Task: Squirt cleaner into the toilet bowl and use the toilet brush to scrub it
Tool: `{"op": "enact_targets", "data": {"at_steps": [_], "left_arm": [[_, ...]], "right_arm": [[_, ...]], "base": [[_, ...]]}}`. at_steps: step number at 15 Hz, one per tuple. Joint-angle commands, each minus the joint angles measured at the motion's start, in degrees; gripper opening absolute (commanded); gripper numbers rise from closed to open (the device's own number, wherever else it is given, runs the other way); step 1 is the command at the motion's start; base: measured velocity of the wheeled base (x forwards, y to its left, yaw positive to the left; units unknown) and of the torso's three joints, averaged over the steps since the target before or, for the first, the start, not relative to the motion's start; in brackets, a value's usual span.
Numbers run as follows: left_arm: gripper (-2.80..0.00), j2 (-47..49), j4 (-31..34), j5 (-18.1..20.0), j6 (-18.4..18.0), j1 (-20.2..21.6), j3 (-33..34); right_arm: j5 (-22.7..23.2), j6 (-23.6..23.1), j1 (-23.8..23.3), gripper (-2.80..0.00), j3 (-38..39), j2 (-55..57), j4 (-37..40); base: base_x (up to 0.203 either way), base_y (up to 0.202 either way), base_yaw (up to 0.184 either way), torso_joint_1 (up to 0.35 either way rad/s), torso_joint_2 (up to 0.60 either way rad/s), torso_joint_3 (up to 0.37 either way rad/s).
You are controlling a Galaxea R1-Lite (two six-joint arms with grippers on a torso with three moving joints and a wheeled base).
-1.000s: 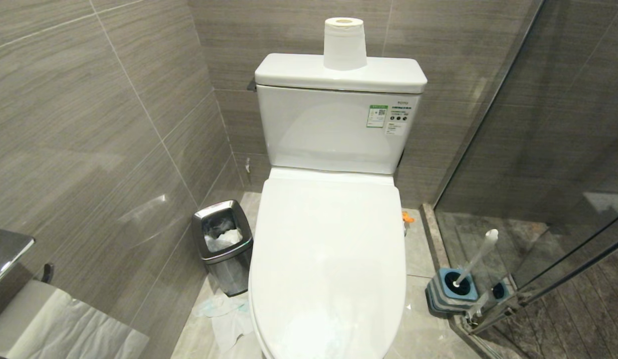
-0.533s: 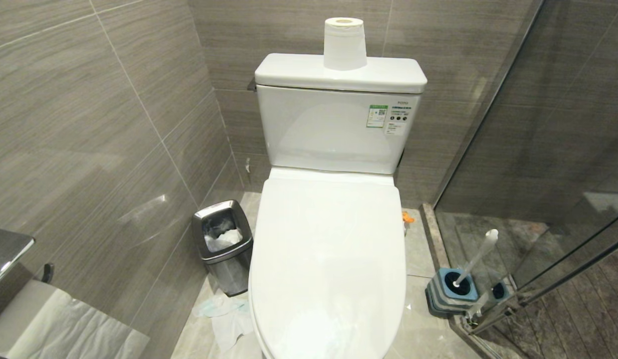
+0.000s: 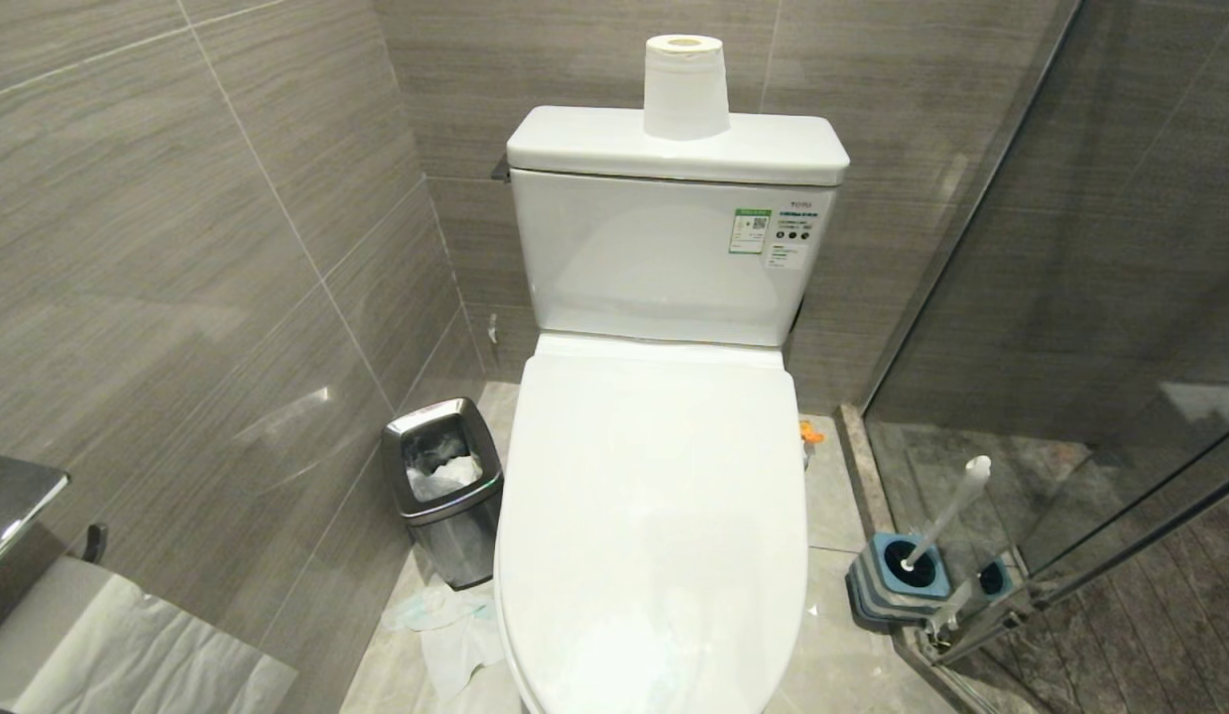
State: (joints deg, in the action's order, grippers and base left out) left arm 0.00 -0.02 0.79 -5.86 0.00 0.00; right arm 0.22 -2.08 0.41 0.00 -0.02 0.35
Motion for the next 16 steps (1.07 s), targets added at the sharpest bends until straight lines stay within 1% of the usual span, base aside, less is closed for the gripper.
{"op": "enact_targets", "data": {"at_steps": [1, 16], "left_arm": [[-2.80, 0.1, 0.0, 0.0, 0.0, 0.0, 0.0], [-2.80, 0.1, 0.0, 0.0, 0.0, 0.0, 0.0]], "right_arm": [[0.0, 0.0, 0.0, -2.80, 0.1, 0.0, 0.0], [0.0, 0.0, 0.0, -2.80, 0.1, 0.0, 0.0]], "base": [[0.000, 0.000, 0.000, 0.000, 0.00, 0.000], [0.000, 0.000, 0.000, 0.000, 0.00, 0.000]]}}
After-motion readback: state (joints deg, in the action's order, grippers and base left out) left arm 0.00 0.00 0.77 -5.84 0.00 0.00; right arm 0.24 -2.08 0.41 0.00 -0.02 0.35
